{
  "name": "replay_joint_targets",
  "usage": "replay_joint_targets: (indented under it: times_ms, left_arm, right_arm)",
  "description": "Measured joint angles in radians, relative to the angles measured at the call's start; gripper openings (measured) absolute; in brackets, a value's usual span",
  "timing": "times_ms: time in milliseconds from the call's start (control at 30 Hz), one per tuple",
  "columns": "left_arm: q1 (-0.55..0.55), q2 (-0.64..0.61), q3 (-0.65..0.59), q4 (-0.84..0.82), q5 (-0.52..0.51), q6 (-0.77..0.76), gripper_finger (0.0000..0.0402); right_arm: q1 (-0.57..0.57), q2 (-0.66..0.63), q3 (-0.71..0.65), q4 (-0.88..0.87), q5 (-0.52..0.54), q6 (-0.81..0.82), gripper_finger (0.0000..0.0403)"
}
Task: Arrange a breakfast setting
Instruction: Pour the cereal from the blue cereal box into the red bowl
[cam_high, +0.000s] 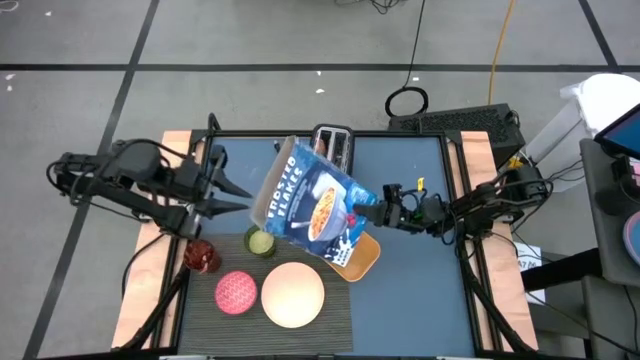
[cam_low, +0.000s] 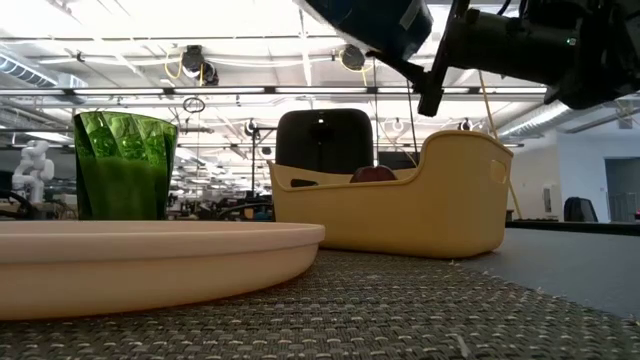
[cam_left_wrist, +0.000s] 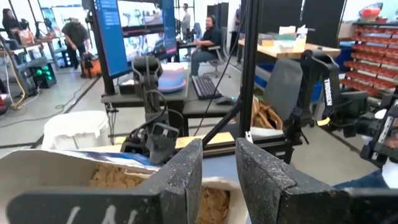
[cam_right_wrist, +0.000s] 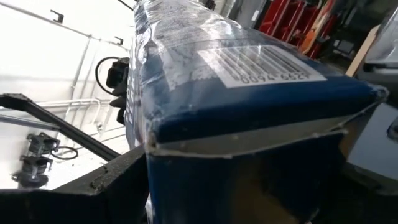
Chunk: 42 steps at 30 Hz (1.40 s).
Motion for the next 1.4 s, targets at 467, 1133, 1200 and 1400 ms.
replay_joint_targets:
  times_ms: [467, 1133, 1200, 1400]
  left_arm:
    - [0.0, -0.063, 0.0, -0.111, -0.107, -0.034, 0.0104]
    - [0.0, -0.097, 0.001, -0.338, -0.24, -0.182, 0.0104]
    - [0.0, -0.097, 0.001, -0.353, -0.24, -0.194, 0.0104]
    - [0.0, -0.097, 0.001, -0.431, -0.24, -0.272, 0.0104]
  right_arm:
    - [0.0, -0.002, 0.0, -0.059, 0.007, -0.336, 0.0315]
    - [-0.002, -0.011, 0.049, -0.202, -0.177, -0.58, 0.0313]
    - [-0.002, -0.011, 0.081, -0.263, -0.194, -0.609, 0.0313]
    - [-0.006, -0.011, 0.201, -0.491, -0.256, -0.701, 0.0313]
